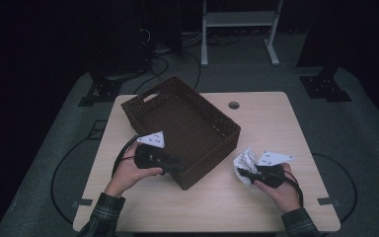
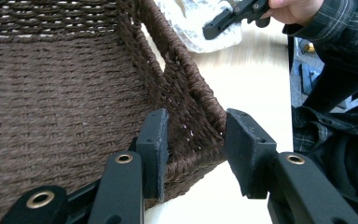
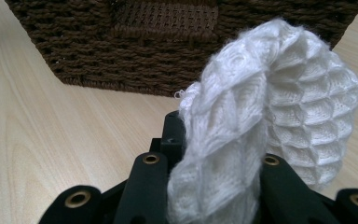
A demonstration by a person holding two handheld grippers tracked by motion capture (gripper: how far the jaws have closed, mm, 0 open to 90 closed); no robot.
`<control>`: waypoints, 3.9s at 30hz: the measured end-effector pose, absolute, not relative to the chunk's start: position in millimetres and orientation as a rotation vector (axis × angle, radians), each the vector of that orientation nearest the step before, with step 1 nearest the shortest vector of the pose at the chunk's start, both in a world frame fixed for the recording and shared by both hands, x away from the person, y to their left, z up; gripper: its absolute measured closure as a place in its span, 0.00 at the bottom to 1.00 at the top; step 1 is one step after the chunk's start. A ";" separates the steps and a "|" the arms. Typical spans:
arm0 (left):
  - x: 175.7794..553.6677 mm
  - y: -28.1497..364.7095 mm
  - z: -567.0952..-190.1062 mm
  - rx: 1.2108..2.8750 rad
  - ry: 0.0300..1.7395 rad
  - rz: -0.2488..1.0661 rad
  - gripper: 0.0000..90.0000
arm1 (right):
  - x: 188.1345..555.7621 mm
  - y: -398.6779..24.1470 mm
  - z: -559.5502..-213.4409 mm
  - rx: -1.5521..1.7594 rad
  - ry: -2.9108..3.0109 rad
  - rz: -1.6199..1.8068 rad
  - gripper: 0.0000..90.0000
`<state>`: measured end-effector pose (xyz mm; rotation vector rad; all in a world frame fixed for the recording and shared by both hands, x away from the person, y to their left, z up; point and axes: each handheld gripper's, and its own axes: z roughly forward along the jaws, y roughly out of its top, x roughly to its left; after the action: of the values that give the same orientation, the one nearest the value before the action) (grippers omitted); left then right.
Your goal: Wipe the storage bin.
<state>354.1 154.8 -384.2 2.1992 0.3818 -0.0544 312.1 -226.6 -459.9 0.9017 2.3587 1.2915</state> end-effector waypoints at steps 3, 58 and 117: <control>355.6 145.0 -384.8 2.196 0.379 -0.054 0.65 | 312.9 -228.6 -459.9 0.904 2.353 1.289 0.82; 393.2 157.6 -370.6 2.185 0.457 0.089 0.45 | 314.3 -236.0 -460.9 0.918 2.349 1.280 0.82; 380.3 150.0 -382.5 2.303 0.407 0.054 0.71 | 316.5 -248.1 -459.7 0.949 2.305 1.269 0.82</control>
<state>380.3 150.0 -382.5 2.3029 0.4066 0.0541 316.5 -248.1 -459.7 0.9485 2.3045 1.2688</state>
